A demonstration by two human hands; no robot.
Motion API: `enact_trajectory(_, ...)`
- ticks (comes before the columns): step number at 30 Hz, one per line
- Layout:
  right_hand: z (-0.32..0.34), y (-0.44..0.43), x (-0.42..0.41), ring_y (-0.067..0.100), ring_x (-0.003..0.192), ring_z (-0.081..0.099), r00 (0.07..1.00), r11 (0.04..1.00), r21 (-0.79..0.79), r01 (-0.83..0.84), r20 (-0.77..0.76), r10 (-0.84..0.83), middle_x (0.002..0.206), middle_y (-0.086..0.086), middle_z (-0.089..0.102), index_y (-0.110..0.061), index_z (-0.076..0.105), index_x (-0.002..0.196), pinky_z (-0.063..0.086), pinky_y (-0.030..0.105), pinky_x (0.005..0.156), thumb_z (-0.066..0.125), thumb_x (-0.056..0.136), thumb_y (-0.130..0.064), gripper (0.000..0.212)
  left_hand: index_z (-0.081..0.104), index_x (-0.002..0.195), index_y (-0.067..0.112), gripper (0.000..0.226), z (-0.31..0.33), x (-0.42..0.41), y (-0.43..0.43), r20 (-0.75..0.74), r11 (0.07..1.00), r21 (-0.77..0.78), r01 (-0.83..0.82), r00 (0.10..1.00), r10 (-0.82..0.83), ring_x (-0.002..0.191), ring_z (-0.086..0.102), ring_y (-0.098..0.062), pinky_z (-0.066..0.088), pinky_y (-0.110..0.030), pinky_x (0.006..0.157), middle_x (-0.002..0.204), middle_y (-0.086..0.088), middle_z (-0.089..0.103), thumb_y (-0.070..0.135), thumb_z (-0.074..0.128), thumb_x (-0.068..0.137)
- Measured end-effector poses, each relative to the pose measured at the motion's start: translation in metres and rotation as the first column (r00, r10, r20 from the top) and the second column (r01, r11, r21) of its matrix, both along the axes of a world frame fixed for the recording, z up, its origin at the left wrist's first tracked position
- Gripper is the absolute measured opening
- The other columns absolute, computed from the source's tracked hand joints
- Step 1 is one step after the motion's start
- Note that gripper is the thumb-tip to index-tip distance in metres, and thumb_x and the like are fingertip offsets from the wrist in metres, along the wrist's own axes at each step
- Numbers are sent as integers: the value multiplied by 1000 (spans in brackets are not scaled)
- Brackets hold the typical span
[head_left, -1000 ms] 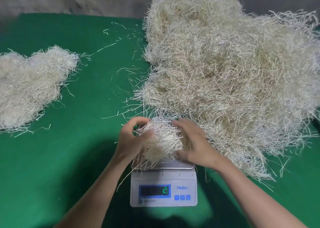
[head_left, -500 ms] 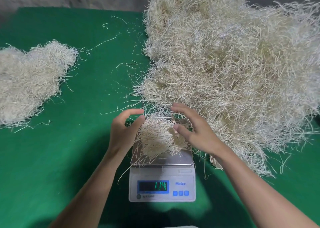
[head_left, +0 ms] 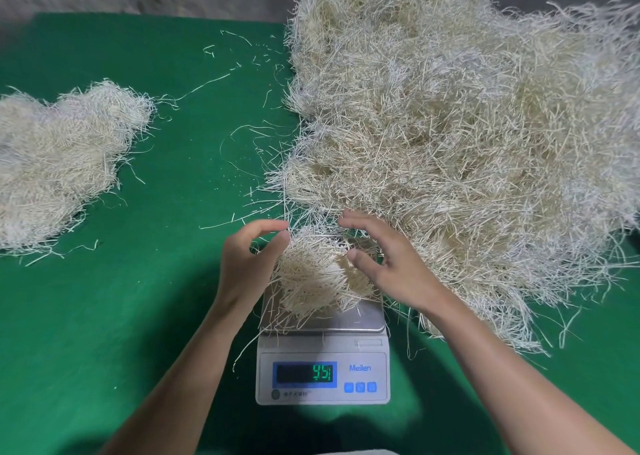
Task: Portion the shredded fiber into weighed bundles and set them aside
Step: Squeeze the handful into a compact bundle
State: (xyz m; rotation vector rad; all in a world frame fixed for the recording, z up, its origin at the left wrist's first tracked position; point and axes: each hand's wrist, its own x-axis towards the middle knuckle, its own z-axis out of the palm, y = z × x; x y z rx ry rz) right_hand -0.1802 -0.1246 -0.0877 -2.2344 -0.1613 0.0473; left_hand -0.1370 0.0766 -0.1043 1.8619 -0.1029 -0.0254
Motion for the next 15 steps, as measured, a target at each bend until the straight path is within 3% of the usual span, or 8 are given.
enact_trajectory(10,2,1,0,0,132,25,1000,1000,22,-6,-11,7,139,-20,31,-37,40,128,13,47,118,56,93,-16,44,64,90,35,18,-3,2,1,-4,1000,17,-18,1000,18,97,59,3,47,-26,89,96,20,66,35,56,74)
enact_trajectory(15,0,1,2,2,133,27,1000,1000,21,-1,-15,2,139,-20,32,-33,43,131,15,47,118,56,93,-15,44,64,89,34,17,-2,2,0,-1,1000,12,2,1000,-2,93,60,7,47,-25,87,95,20,66,34,55,74)
